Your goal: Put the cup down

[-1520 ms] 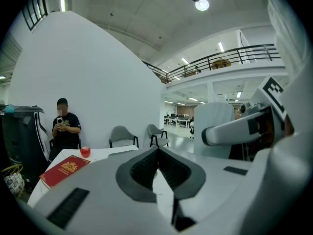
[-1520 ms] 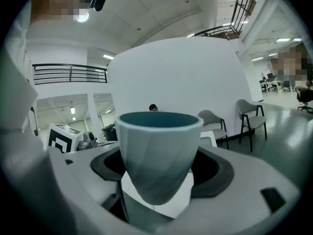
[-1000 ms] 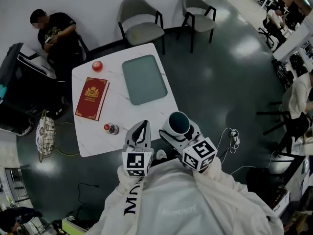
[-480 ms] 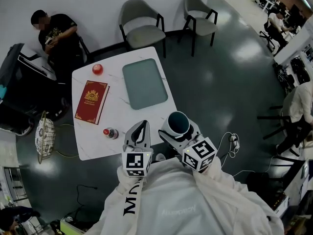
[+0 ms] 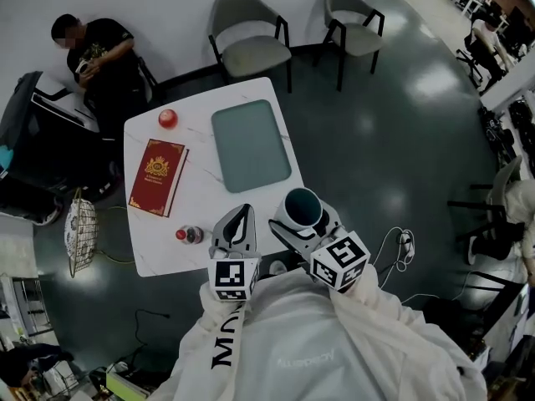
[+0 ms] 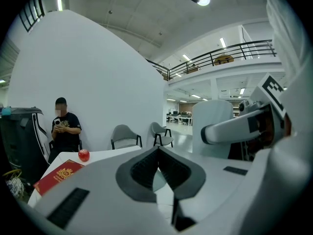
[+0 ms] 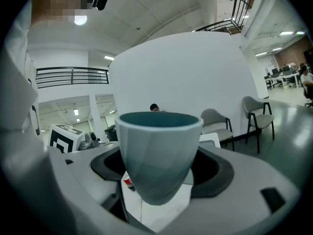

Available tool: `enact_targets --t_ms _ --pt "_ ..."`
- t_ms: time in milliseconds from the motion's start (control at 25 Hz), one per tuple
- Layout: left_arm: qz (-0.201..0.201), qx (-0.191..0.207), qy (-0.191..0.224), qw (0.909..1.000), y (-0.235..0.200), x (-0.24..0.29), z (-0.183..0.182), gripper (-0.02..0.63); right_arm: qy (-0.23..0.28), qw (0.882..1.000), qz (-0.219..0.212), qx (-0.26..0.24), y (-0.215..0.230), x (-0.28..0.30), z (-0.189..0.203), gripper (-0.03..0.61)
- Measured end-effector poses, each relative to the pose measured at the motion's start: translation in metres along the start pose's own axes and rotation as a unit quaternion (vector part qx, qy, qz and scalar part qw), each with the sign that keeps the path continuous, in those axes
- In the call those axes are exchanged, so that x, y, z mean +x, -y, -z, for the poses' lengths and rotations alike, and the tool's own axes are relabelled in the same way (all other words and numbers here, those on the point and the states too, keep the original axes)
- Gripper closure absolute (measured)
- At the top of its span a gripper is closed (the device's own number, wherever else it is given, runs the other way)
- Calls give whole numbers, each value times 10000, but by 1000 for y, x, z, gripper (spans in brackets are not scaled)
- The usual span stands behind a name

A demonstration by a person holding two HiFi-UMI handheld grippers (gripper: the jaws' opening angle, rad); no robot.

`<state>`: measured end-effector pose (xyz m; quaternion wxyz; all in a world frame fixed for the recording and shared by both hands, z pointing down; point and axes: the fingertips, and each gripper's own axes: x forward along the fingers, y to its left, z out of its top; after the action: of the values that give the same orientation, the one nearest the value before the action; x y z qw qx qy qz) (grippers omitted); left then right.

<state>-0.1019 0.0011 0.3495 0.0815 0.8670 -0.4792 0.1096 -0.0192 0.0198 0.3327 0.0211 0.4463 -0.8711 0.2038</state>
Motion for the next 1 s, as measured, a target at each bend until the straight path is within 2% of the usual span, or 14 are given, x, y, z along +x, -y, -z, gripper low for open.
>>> enact_targets --t_ms 520,1000 --pt "-231 -155 -161 9995 -22 54 5 603 -208 9995 -85 -202 48 38 -10 201" --pt "-450 -18 -295 9985 -49 103 13 603 -369 9982 -34 -476 102 83 -9 201"
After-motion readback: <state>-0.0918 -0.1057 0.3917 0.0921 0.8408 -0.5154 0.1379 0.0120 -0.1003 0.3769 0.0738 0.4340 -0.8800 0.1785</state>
